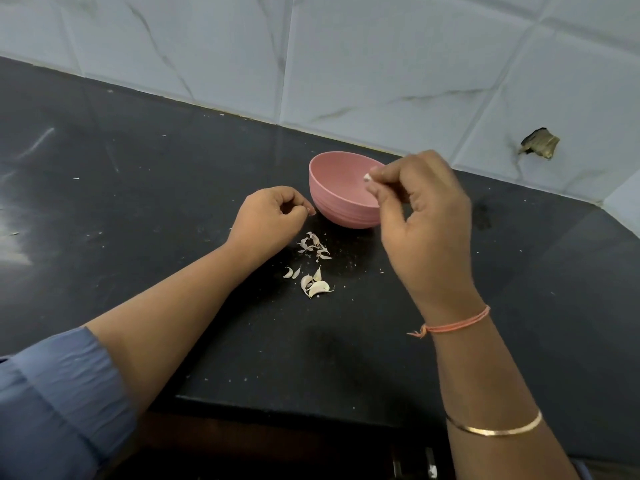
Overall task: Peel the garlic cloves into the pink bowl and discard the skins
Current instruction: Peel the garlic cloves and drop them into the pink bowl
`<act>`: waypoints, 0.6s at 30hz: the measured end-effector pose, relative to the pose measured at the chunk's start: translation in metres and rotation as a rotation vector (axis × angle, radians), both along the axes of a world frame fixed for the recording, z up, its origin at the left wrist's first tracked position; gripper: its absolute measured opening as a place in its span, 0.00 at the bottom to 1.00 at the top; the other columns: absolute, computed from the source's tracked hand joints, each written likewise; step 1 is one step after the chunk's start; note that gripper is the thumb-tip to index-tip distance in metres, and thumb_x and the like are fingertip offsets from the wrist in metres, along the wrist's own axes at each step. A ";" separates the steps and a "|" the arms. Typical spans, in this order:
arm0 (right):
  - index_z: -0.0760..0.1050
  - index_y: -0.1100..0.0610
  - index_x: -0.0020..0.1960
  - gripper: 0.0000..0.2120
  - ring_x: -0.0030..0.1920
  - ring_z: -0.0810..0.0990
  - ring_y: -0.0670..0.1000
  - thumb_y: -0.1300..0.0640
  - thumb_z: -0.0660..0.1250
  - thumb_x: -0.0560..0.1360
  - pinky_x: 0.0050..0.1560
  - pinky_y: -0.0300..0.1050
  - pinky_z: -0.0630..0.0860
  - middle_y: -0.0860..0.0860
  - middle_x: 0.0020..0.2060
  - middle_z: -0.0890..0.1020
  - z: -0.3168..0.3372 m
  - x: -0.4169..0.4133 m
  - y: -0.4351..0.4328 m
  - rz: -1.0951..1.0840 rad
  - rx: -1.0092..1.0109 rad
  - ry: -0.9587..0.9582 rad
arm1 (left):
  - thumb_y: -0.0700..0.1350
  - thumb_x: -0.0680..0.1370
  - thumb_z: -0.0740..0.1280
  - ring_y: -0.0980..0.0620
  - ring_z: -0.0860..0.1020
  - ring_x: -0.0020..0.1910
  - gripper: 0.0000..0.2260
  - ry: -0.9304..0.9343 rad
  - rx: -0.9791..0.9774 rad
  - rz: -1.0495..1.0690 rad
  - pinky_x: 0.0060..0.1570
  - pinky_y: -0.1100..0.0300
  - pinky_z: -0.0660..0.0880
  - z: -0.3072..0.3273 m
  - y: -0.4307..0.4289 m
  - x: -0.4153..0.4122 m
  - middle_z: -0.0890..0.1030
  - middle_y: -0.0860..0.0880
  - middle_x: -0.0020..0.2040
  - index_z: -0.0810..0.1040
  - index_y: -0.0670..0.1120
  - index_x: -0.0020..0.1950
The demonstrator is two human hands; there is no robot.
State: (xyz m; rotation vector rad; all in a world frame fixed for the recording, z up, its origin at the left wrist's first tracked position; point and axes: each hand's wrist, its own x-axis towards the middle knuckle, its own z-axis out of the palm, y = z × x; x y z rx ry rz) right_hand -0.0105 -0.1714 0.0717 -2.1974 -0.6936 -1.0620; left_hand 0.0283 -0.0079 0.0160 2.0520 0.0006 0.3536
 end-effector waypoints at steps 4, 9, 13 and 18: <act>0.77 0.57 0.45 0.07 0.50 0.77 0.53 0.66 0.62 0.74 0.43 0.41 0.67 0.51 0.47 0.77 -0.033 0.011 0.007 -0.076 -0.669 0.673 | 0.39 0.73 0.61 0.62 0.72 0.24 0.10 -0.015 0.013 -0.005 0.25 0.74 0.65 -0.001 -0.001 0.000 0.81 0.52 0.35 0.81 0.50 0.41; 0.80 0.58 0.42 0.03 0.43 0.80 0.50 0.64 0.68 0.73 0.47 0.47 0.77 0.52 0.42 0.81 -0.018 0.030 -0.006 0.025 -0.139 0.515 | 0.39 0.74 0.62 0.63 0.71 0.23 0.09 -0.027 0.000 -0.030 0.24 0.74 0.65 0.002 -0.001 -0.002 0.80 0.51 0.33 0.81 0.48 0.42; 0.79 0.57 0.40 0.07 0.34 0.81 0.46 0.68 0.70 0.70 0.37 0.37 0.78 0.50 0.33 0.82 -0.020 0.029 -0.010 0.306 0.484 0.757 | 0.39 0.74 0.65 0.51 0.79 0.35 0.08 -0.041 -0.058 -0.185 0.39 0.59 0.79 0.001 -0.002 -0.004 0.84 0.49 0.39 0.82 0.48 0.43; 0.79 0.59 0.44 0.06 0.36 0.80 0.47 0.68 0.70 0.70 0.37 0.38 0.78 0.53 0.37 0.83 -0.035 0.027 -0.013 0.357 0.724 0.819 | 0.41 0.74 0.70 0.52 0.82 0.42 0.05 -0.055 -0.096 -0.333 0.46 0.60 0.79 -0.001 -0.004 -0.005 0.84 0.51 0.42 0.83 0.51 0.45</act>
